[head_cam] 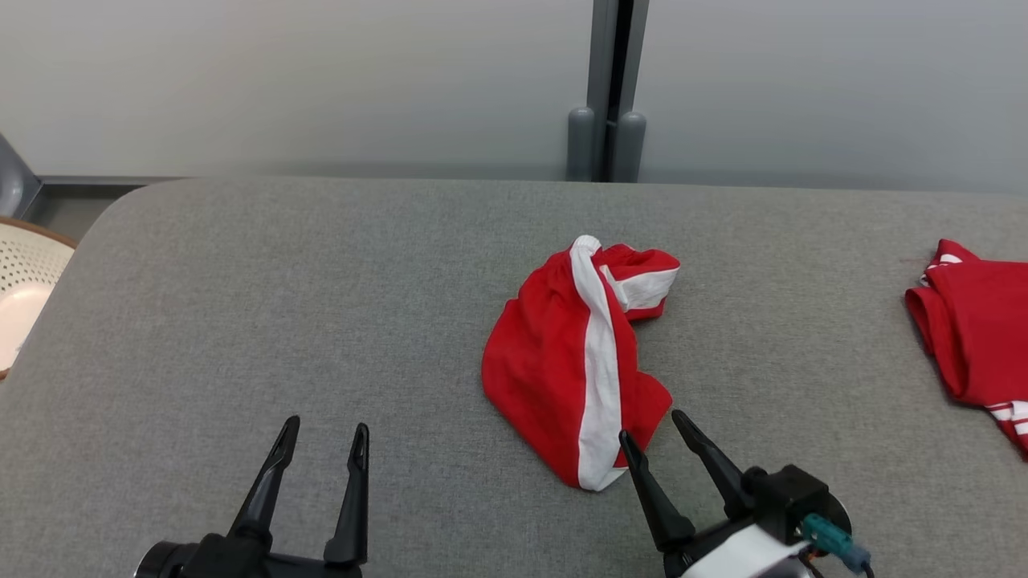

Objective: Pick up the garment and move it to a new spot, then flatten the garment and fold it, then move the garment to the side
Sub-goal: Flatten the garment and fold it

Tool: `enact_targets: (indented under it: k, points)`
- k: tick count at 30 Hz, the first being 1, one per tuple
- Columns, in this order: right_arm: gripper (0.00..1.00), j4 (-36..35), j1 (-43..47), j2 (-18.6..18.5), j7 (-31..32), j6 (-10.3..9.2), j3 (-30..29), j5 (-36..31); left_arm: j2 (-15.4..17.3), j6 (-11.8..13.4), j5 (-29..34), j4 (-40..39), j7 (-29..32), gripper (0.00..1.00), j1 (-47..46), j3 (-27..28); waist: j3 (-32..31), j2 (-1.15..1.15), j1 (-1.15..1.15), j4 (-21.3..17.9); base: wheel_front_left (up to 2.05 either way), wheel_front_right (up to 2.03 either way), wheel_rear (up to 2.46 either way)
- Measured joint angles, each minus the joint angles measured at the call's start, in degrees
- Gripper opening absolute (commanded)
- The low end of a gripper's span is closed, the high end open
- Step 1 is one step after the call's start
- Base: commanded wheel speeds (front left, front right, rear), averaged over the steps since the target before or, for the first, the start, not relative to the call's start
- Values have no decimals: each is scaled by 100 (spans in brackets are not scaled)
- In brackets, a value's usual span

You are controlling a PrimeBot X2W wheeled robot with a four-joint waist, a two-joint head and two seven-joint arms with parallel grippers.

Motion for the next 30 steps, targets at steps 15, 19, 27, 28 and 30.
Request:
enact_targets:
  k: [15,19,27,28,30]
  points:
    - [0,1215,-1185,-226,0,1,993,627,0,-60,-85,37,1,100,-592,-232,738,0,0,319,0,0,0]
    - [0,598,-1026,-928,0,0,816,-53,-1,-87,-82,-53,1,100,-732,-192,853,0,0,202,0,0,0]
    - [0,-1181,-173,-2360,1,1,83,-1563,0,-256,13,-193,0,100,-1068,-290,1033,0,0,-198,0,0,0]
    - [0,-1507,-94,-2515,1,1,-51,-1789,1,-268,23,-207,1,100,-1100,-318,1044,0,0,-253,0,0,0]
    - [0,-2247,34,-2748,0,1,-315,-2214,-3,-287,55,-252,0,100,-1182,-345,1071,0,0,-361,0,0,0]
